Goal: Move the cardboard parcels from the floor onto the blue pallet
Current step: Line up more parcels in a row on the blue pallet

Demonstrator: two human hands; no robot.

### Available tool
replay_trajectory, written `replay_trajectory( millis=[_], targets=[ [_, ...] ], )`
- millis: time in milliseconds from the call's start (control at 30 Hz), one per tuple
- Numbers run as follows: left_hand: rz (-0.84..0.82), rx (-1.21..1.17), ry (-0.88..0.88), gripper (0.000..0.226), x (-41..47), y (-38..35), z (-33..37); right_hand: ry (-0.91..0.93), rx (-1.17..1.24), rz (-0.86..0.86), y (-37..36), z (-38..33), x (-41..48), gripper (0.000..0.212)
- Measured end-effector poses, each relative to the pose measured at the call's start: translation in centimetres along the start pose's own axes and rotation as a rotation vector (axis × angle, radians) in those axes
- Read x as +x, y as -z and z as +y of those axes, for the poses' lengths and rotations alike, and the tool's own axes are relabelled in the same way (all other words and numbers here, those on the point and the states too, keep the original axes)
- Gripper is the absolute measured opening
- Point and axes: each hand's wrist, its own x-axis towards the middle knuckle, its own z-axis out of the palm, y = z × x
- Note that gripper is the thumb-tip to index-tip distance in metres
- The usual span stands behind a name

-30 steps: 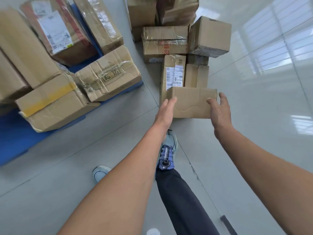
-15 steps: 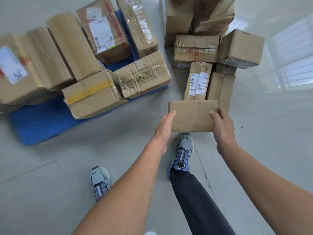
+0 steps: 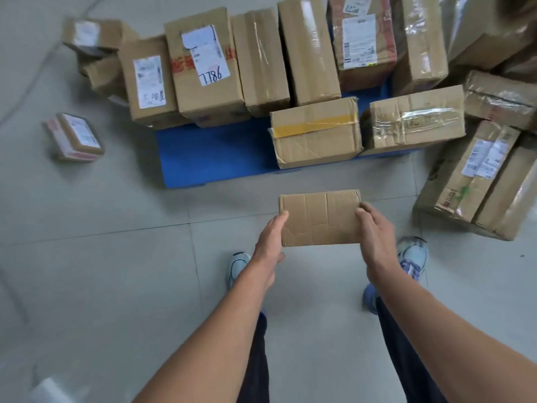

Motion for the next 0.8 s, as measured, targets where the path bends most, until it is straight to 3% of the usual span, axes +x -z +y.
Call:
replay_trajectory(
  millis=[200, 367, 467, 800],
  targets=[
    [0.059, -0.042, -0.016, 0.064, 1.1, 11.6, 0.9, -0.018, 0.001, -0.105, -11.4, -0.8, -2.4, 0.023],
    [0.096, -0.085, -0.112, 0.055, 4.3, 17.6, 3.4, 0.028, -0.005, -0.171, -18.4, -2.5, -1.5, 0.027],
    [0.118, -0.089, -0.162, 0.058, 6.7, 19.5, 5.3, 0.062, -0.012, -0.187, -21.5, -3.9, -0.2, 0.042],
    [0.085, 0.003, -0.284, 0.060, 13.9, 20.6, 9.4, 0.092, -0.036, -0.203, -24.8, -5.0, 5.0, 0.056]
  ],
)
